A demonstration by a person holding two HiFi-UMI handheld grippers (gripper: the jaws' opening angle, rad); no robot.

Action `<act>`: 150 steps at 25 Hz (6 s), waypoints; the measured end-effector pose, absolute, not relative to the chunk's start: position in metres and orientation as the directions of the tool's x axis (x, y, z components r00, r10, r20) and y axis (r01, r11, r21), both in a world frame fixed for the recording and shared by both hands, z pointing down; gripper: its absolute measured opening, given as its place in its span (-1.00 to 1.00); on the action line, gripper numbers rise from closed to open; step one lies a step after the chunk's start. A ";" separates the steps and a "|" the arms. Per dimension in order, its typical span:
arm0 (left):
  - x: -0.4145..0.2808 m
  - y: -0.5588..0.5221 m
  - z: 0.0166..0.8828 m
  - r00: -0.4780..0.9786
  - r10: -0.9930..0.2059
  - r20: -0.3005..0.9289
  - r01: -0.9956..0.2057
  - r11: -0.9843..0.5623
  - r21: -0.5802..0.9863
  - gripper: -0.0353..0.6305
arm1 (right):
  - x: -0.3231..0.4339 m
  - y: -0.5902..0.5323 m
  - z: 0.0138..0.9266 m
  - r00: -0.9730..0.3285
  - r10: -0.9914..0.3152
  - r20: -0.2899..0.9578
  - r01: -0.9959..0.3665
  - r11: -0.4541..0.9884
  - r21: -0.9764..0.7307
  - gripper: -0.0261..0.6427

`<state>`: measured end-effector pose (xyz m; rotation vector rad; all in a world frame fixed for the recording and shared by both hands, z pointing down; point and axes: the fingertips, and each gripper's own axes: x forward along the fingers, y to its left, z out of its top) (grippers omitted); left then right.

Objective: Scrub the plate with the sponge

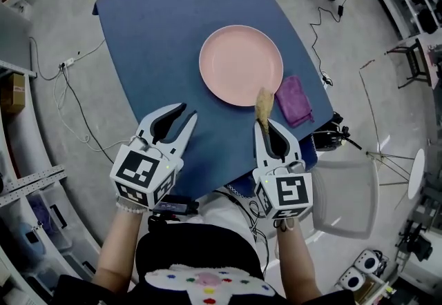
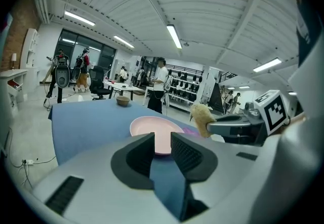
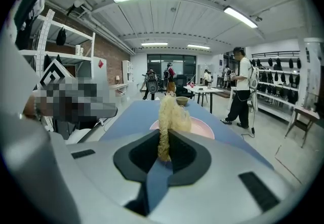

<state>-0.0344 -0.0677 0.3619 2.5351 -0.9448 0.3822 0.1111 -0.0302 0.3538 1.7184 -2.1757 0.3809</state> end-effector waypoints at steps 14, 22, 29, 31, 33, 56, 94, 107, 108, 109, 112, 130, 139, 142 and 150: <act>-0.015 -0.124 0.418 0.689 -0.568 0.450 -0.724 -0.571 0.387 -0.60 | 0.136 -0.082 0.388 -0.230 -0.846 0.480 -0.957 0.287 0.047 -0.80; -0.006 -0.148 0.447 0.659 -0.574 0.486 -0.753 -0.499 0.430 -0.59 | 0.148 -0.111 0.409 -0.206 -0.832 0.515 -0.957 0.281 0.072 -0.80; -0.003 -0.160 0.468 0.624 -0.578 0.526 -0.781 -0.434 0.449 -0.56 | 0.157 -0.132 0.426 -0.179 -0.818 0.546 -0.963 0.258 0.071 -0.80; -0.002 -0.162 0.474 0.617 -0.575 0.537 -0.786 -0.422 0.451 -0.55 | 0.159 -0.134 0.434 -0.169 -0.809 0.563 -0.965 0.253 0.075 -0.80; 0.000 -0.164 0.479 0.615 -0.572 0.543 -0.788 -0.411 0.459 -0.55 | 0.162 -0.137 0.442 -0.153 -0.798 0.583 -0.965 0.248 0.085 -0.80; 0.010 -0.167 0.493 0.601 -0.564 0.567 -0.798 -0.381 0.467 -0.53 | 0.180 -0.177 0.499 0.035 -0.655 0.755 -0.911 0.290 0.293 -0.80; 0.012 -0.167 0.492 0.615 -0.554 0.561 -0.787 -0.390 0.478 -0.53 | 0.158 -0.243 0.515 0.041 -0.609 0.792 -0.761 0.494 0.420 -0.80; 0.014 -0.167 0.493 0.614 -0.554 0.563 -0.788 -0.388 0.478 -0.53 | 0.104 -0.241 0.514 -0.126 -0.620 0.775 -0.659 0.636 0.401 -0.80; 0.013 -0.167 0.493 0.613 -0.554 0.563 -0.789 -0.388 0.477 -0.53 | 0.099 -0.238 0.514 -0.143 -0.616 0.775 -0.647 0.651 0.397 -0.80; 0.013 -0.167 0.493 0.613 -0.555 0.563 -0.789 -0.389 0.476 -0.53 | 0.094 -0.236 0.515 -0.158 -0.612 0.775 -0.635 0.664 0.395 -0.80; 0.012 -0.168 0.494 0.611 -0.556 0.563 -0.790 -0.389 0.473 -0.53 | 0.080 -0.229 0.515 -0.193 -0.602 0.775 -0.600 0.697 0.392 -0.80; 0.012 -0.169 0.494 0.606 -0.561 0.564 -0.794 -0.382 0.473 -0.54 | 0.046 -0.188 0.516 -0.341 -0.500 0.796 -0.479 0.821 0.310 -0.80; 0.012 -0.169 0.493 0.605 -0.565 0.561 -0.794 -0.379 0.475 -0.54 | 0.056 -0.204 0.515 -0.320 -0.545 0.775 -0.520 0.784 0.337 -0.80; 0.012 -0.169 0.494 0.603 -0.567 0.562 -0.796 -0.377 0.473 -0.54 | 0.065 -0.215 0.516 -0.294 -0.561 0.773 -0.534 0.768 0.354 -0.80; 0.010 -0.167 0.494 0.598 -0.572 0.562 -0.799 -0.369 0.474 -0.55 | 0.105 -0.241 0.517 -0.179 -0.611 0.771 -0.583 0.697 0.417 -0.80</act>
